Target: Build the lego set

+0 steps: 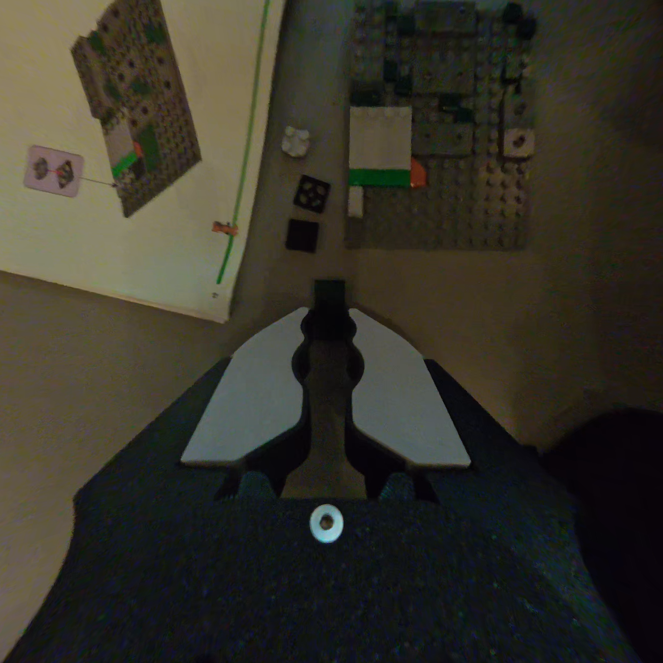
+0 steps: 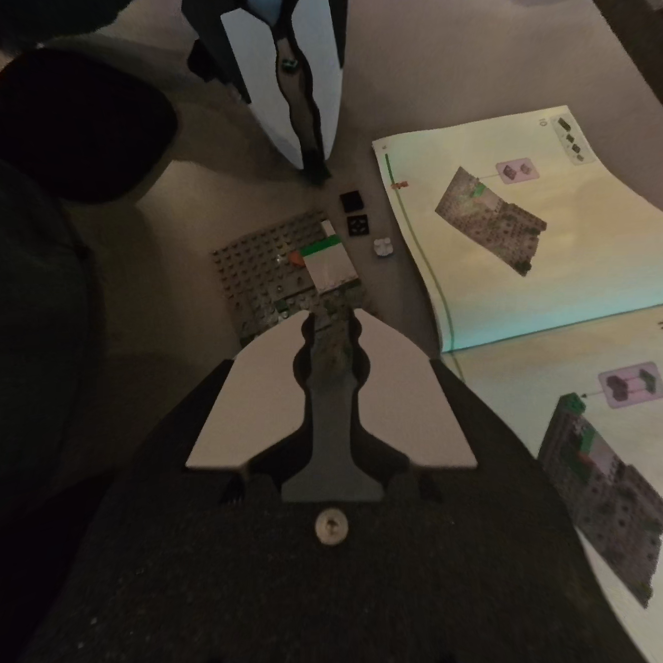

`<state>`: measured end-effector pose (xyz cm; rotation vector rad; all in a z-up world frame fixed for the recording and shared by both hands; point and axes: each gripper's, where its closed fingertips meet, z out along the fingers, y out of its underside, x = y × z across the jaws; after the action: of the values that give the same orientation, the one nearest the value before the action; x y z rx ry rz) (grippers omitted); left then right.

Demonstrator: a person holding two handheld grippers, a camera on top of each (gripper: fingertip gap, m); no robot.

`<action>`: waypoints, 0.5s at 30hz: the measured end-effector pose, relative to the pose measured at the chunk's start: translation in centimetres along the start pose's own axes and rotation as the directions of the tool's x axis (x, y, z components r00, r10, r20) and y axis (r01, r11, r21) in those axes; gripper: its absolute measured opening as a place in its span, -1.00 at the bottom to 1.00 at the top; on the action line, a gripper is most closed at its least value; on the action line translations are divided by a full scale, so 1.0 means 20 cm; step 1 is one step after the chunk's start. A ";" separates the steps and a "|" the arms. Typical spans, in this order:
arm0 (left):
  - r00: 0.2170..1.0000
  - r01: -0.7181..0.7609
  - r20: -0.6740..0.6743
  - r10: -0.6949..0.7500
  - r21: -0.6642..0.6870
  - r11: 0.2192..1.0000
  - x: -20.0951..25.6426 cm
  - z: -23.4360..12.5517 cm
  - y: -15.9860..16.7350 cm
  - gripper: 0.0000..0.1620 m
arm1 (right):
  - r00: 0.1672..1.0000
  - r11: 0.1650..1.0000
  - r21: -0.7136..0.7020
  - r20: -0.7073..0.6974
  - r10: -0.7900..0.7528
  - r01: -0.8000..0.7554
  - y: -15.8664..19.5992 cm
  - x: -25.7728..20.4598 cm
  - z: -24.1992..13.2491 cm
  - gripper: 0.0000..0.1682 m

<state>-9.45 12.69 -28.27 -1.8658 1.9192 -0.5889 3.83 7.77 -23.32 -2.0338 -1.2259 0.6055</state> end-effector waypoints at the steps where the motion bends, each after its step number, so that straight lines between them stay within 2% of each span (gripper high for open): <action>1: 1.000 -0.001 0.005 0.001 0.007 1.000 -0.02 0.00 -0.02 -0.81 | 1.000 1.000 0.003 -0.003 0.010 -0.010 0.01 0.00 -0.01 -0.79; 10: 1.000 0.012 -0.008 -0.012 -0.018 1.000 -0.06 0.03 0.00 -0.73 | 0.997 0.997 0.031 -0.023 0.068 -0.067 0.07 -0.01 -0.04 -0.79; 15: 0.999 0.024 0.041 -0.025 0.038 0.999 -0.07 -0.04 -0.04 -0.73 | 0.996 0.996 0.042 -0.032 0.079 -0.078 0.08 -0.01 -0.04 -0.79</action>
<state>-9.19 14.12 -27.27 -1.8667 1.8492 -0.5850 5.22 6.87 -23.98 -2.0574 -1.1097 0.6254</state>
